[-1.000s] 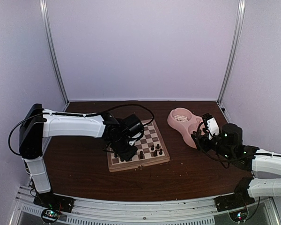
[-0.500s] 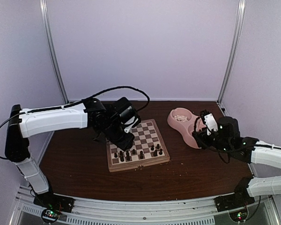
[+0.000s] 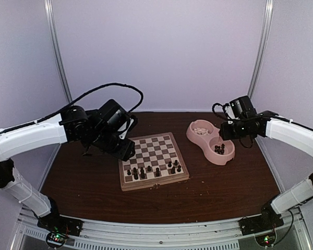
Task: Set up the chess pieces on the board
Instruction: Place the bishop on f8, then pick up the chess pile from the storage box.
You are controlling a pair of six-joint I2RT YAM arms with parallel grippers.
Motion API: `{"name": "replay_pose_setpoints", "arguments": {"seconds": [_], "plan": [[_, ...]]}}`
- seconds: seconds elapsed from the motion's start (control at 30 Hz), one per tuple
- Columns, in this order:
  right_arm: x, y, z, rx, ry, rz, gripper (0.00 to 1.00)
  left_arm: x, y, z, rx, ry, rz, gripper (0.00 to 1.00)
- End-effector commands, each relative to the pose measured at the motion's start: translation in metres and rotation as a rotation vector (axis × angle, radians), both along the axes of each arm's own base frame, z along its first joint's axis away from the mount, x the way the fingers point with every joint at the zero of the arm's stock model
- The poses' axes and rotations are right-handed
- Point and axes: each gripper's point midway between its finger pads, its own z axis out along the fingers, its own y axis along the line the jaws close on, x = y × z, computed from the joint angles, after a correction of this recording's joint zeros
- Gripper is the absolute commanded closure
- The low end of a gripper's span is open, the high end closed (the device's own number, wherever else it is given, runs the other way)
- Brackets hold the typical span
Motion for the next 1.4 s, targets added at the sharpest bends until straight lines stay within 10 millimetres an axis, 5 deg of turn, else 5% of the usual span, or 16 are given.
{"name": "replay_pose_setpoints", "arguments": {"seconds": [0.0,0.47,0.7,1.37], "plan": [[0.002,-0.003,-0.03,0.026,0.142,-0.062,0.64,0.007,0.014,0.025,-0.079,-0.093,0.072,0.51],[0.037,-0.005,-0.098,-0.016,0.293,-0.135,0.78,-0.008,0.044,0.038,-0.138,-0.154,0.077,0.49],[0.041,-0.024,-0.114,-0.116,0.312,-0.19,0.78,-0.01,0.046,0.032,-0.131,-0.145,0.075,0.5],[0.059,-0.03,-0.162,-0.116,0.381,-0.195,0.82,-0.008,0.04,0.029,-0.139,-0.128,0.089,0.5]]}}
